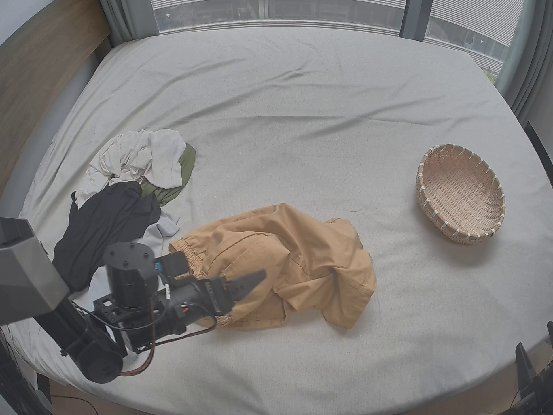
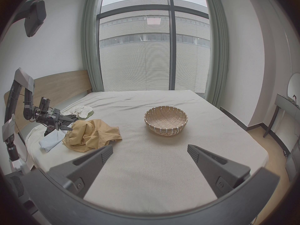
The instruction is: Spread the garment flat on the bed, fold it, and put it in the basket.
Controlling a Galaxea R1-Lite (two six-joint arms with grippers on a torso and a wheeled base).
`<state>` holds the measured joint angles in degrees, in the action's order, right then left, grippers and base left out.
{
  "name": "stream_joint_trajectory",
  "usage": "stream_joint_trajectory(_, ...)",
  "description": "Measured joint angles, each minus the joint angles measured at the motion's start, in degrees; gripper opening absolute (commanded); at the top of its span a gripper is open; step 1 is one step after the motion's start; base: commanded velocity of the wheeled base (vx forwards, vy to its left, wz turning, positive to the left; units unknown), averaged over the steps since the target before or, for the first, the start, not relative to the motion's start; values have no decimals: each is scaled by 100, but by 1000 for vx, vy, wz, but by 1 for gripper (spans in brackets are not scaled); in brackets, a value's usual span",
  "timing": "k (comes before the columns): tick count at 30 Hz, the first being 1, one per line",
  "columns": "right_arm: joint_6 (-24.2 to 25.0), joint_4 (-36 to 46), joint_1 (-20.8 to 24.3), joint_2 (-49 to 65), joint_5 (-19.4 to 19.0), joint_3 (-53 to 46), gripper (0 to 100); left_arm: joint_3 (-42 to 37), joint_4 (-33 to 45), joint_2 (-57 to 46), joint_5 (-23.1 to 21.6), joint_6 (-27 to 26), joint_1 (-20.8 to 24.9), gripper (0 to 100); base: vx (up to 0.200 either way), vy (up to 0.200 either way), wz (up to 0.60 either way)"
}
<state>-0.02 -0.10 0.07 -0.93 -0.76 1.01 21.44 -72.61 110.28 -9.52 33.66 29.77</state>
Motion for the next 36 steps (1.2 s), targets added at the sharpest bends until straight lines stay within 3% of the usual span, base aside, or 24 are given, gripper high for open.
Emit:
stream_joint_trajectory(5, -2, -4, -2, 0, 0, 0, 100, -375, -485, 26, -154, -20, -574, 100, 0, 0, 0)
stream_joint_trajectory(9, -5, -6, -5, 0, -2, 0, 100, -618, -589, 108, -196, -13, -764, 100, 0, 0, 0)
stream_joint_trajectory(20, -5, -6, 0, 0, 0, 0, 100, -750, -688, 375, -274, 6, -780, 100, 0, 0, 0)
stream_joint_trajectory(30, -7, -6, 0, 0, -2, 0, 100, -224, -1564, 1064, -238, 90, -613, 100, 0, 0, 0)
stream_joint_trajectory(36, -7, -6, 0, 0, 0, 0, 100, 85, -1582, 1152, -224, 367, -592, 100, 0, 0, 0)
